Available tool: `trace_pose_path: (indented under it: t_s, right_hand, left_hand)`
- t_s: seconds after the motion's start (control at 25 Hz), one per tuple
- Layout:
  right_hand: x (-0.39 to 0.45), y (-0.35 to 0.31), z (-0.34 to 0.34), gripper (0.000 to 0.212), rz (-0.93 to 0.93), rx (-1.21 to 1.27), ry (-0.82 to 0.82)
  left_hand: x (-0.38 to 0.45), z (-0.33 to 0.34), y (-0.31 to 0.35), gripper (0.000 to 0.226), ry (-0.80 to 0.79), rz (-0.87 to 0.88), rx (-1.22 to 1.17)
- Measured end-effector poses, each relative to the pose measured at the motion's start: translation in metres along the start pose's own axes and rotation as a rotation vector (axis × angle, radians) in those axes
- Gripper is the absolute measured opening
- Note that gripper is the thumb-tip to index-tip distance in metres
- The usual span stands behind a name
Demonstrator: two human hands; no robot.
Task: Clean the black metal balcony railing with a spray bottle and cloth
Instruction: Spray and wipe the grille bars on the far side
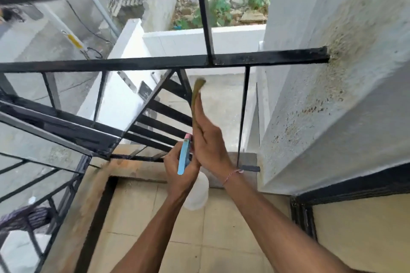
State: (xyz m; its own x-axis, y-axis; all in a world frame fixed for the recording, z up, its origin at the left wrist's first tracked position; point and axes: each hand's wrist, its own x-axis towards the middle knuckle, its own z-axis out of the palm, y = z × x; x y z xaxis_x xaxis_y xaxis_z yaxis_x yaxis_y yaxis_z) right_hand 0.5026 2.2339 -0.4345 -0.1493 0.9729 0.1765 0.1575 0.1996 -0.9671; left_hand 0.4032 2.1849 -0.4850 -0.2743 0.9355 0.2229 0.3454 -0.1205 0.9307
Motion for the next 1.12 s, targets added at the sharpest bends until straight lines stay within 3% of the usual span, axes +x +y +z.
trace_pose_path:
  t_s: [0.16,0.28,0.6,0.68,0.8,1.12]
  right_hand:
    - [-0.019,0.073,-0.013,0.070,0.217,-0.059,-0.192]
    - [-0.012,0.078,-0.022,0.066,0.273,-0.044,-0.263]
    - [0.034,-0.039,-0.043,0.068,-0.234,0.124,-0.220]
    - [0.025,-0.019,-0.038,0.072,-0.294,0.031,-0.207]
    - [0.004,0.045,-0.029,0.076,-0.235,-0.045,-0.255]
    - [-0.027,0.180,-0.005,0.084,-0.148,-0.066,-0.349]
  left_hand:
    - [-0.010,0.022,-0.015,0.006,0.196,-0.108,0.012]
    - [-0.018,0.030,-0.024,0.005,0.231,-0.104,0.031]
    - [-0.015,0.037,-0.013,0.002,0.224,-0.040,-0.015]
    - [-0.012,0.040,-0.013,0.006,0.242,-0.020,-0.005]
    - [-0.018,0.046,-0.028,0.014,0.335,-0.032,0.027]
    - [-0.046,0.058,-0.085,0.009,0.323,-0.043,0.089]
